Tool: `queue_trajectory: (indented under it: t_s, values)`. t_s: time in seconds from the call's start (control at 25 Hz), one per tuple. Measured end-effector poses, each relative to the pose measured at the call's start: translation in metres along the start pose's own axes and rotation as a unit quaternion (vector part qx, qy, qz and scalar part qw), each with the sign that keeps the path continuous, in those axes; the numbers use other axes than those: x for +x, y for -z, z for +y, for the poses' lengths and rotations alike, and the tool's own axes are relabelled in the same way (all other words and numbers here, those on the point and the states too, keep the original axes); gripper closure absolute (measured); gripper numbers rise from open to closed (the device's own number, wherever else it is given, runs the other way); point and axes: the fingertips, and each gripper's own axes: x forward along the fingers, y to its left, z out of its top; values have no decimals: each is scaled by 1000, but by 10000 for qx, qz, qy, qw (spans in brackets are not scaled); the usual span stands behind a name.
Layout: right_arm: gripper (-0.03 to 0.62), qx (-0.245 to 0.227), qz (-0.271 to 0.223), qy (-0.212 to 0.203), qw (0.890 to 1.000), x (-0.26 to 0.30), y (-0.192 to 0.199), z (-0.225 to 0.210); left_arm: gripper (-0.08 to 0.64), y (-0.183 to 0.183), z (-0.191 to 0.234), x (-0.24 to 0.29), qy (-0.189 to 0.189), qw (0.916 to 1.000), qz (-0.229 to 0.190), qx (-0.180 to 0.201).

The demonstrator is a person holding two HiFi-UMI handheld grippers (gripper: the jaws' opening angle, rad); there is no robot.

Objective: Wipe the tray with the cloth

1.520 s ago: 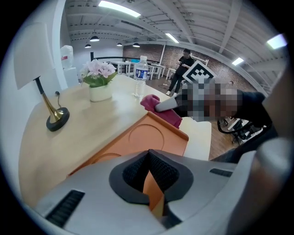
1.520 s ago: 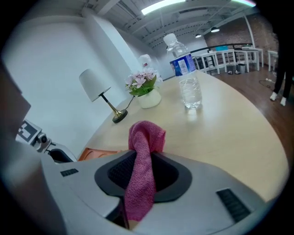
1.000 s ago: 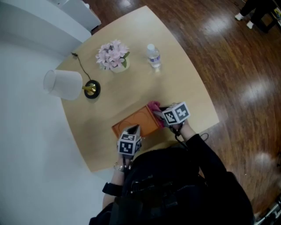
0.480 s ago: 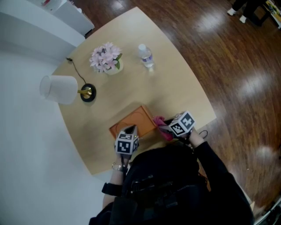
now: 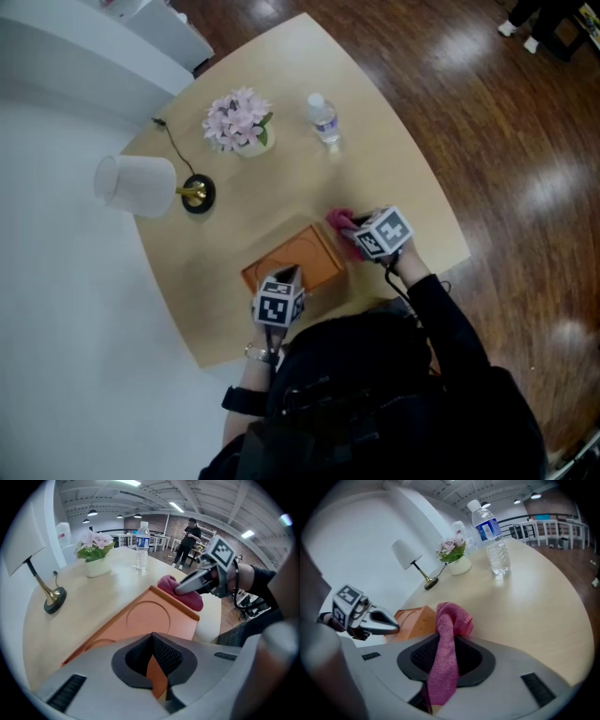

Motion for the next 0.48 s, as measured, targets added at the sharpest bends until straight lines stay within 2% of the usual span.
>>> queue_trajectory:
  t_s: [0.12,0.32,0.48]
  values:
    - [492,120,-91,153,9998,29,-26,-16,557,1,0,0,-34,10000,30,-37]
    - [492,582,-209,-182,9979,67,-43,-8,557,-3,-3,-1,31,10000,69,-55]
    - [494,823,-216,-398,9956,67,-38,-3,557,-2,-2,-1,-54,9999,108,36]
